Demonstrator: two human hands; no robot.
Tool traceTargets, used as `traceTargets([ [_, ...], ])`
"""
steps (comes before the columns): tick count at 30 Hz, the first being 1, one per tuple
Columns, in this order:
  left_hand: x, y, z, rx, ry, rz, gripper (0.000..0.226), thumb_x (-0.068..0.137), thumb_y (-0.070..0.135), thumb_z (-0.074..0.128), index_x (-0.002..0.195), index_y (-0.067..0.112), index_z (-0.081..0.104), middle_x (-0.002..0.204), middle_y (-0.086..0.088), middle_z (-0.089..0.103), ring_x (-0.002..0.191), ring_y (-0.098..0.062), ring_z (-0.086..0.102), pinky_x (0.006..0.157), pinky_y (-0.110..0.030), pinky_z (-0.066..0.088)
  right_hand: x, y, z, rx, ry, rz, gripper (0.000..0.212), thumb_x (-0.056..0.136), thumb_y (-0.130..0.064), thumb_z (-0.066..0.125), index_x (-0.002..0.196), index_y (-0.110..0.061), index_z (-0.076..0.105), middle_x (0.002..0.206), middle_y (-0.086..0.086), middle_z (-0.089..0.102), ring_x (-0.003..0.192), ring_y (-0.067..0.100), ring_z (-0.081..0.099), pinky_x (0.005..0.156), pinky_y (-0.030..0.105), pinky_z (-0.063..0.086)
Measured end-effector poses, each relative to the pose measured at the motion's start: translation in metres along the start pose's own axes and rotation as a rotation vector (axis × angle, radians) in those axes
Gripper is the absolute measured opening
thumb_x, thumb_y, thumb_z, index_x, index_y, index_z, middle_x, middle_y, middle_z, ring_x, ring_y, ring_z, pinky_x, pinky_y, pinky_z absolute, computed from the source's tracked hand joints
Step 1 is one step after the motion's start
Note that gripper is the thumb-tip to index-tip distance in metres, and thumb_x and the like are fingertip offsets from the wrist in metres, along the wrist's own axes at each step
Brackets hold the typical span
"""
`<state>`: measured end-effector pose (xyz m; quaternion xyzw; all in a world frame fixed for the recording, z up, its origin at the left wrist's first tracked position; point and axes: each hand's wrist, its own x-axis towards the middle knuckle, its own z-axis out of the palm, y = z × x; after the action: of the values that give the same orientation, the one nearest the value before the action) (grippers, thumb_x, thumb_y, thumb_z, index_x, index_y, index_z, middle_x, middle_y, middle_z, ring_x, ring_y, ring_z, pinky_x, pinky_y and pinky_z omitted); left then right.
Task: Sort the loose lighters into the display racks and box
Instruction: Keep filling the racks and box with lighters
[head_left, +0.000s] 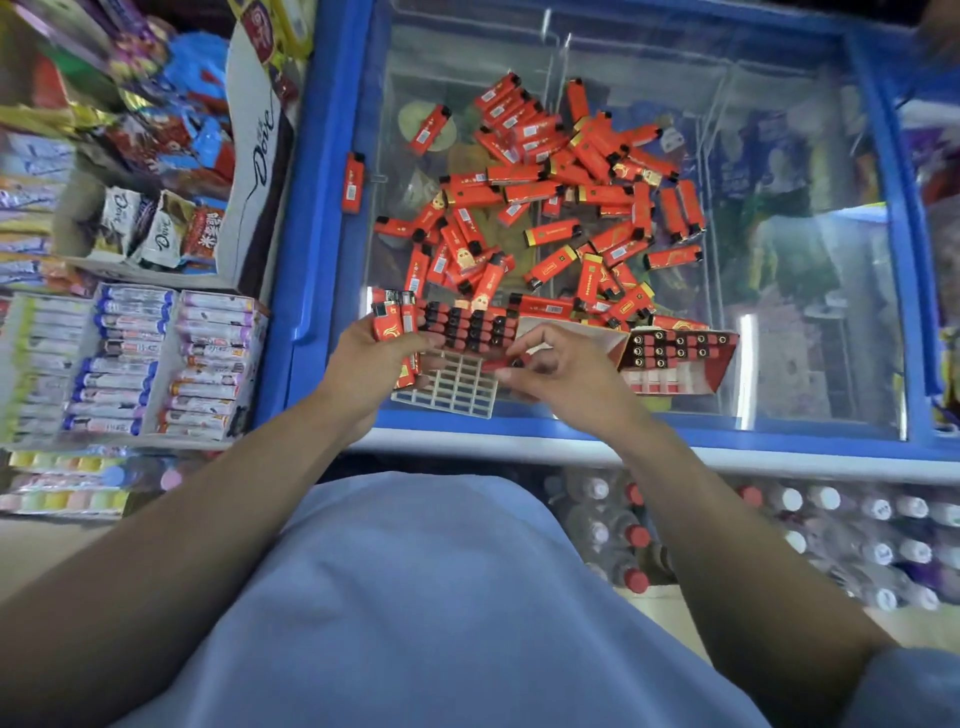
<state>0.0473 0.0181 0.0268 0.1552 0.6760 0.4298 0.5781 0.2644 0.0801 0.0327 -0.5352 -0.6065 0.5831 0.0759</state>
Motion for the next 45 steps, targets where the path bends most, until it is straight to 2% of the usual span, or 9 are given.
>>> traceTargets([
  [4,0.004,-0.003,-0.004,0.012,-0.001,-0.020,0.022,0.088,0.009,0.078,0.108,0.007,0.069,0.096,-0.009,0.079,0.082,-0.021,0.077,0.068,-0.033,0.061,0.009,0.015,0.014,-0.120,0.063,-0.037,0.017,0.094,-0.044,0.067,0.104,-0.033,0.060,0.088,-0.005,0.078,0.079,0.018,0.075,0.084,0.055,0.059],
  [14,0.003,-0.006,-0.016,0.033,-0.063,-0.021,0.020,0.086,0.009,0.080,0.104,0.009,0.071,0.097,-0.008,0.079,0.093,-0.025,0.077,0.076,-0.034,0.064,0.013,0.012,0.035,-0.064,0.407,-0.014,0.023,0.085,-0.033,0.082,0.085,-0.018,0.065,0.079,-0.003,0.070,0.076,0.017,0.068,0.072,0.036,0.059],
  [19,-0.003,-0.001,-0.019,0.044,-0.162,-0.019,0.018,0.087,0.005,0.078,0.104,0.006,0.072,0.099,-0.009,0.079,0.096,-0.028,0.076,0.081,-0.040,0.064,0.011,-0.003,0.041,-0.095,0.500,-0.028,0.032,0.082,-0.043,0.082,0.085,-0.025,0.056,0.065,-0.005,0.057,0.056,0.010,0.053,0.056,0.029,0.046],
  [21,-0.008,0.003,-0.021,0.085,-0.250,-0.014,0.020,0.088,0.008,0.077,0.107,0.007,0.072,0.102,-0.008,0.079,0.096,-0.025,0.076,0.084,-0.040,0.061,0.006,-0.012,0.042,-0.097,0.479,-0.096,0.026,0.085,-0.047,0.078,0.094,-0.027,0.064,0.067,-0.007,0.057,0.057,0.005,0.051,0.059,0.027,0.047],
  [25,-0.014,0.005,-0.023,0.124,-0.404,-0.023,0.023,0.091,0.009,0.074,0.113,0.012,0.068,0.101,-0.005,0.079,0.096,-0.025,0.077,0.075,-0.035,0.057,0.004,-0.035,0.049,-0.100,0.158,-0.246,0.031,0.092,-0.043,0.072,0.121,-0.035,0.067,0.078,-0.007,0.058,0.064,0.002,0.049,0.062,0.015,0.042],
  [31,-0.015,0.004,-0.025,0.127,-0.453,-0.036,0.029,0.089,0.012,0.077,0.116,0.014,0.067,0.105,-0.008,0.078,0.098,-0.030,0.076,0.073,-0.034,0.054,0.009,-0.041,0.042,-0.078,0.053,-0.202,0.017,0.087,-0.034,0.079,0.098,-0.037,0.065,0.083,-0.007,0.061,0.068,0.002,0.052,0.065,0.023,0.050],
  [35,-0.009,0.003,-0.023,0.116,-0.373,-0.039,0.030,0.085,0.013,0.080,0.111,0.013,0.066,0.095,-0.001,0.079,0.086,-0.020,0.077,0.066,-0.029,0.056,-0.004,-0.037,0.024,0.117,0.058,-0.134,0.018,0.093,-0.017,0.074,0.097,-0.020,0.056,0.085,0.000,0.067,0.072,0.015,0.067,0.072,0.035,0.058],
  [40,-0.004,-0.001,-0.019,0.157,-0.314,-0.052,0.032,0.085,0.014,0.080,0.113,0.010,0.065,0.077,0.009,0.075,0.071,-0.011,0.070,0.064,-0.025,0.055,-0.022,-0.019,0.003,0.002,0.259,-0.123,0.024,0.098,-0.021,0.066,0.111,-0.039,0.056,0.079,-0.002,0.069,0.074,0.030,0.069,0.076,0.051,0.060],
  [45,-0.003,-0.003,-0.010,0.189,-0.284,-0.045,0.030,0.089,0.009,0.077,0.115,0.007,0.063,0.062,0.014,0.069,0.055,0.001,0.063,0.056,-0.015,0.051,-0.026,0.005,-0.020,0.027,0.483,0.043,0.013,0.091,-0.026,0.075,0.099,-0.018,0.070,0.070,-0.005,0.073,0.060,0.017,0.071,0.072,0.048,0.063],
])
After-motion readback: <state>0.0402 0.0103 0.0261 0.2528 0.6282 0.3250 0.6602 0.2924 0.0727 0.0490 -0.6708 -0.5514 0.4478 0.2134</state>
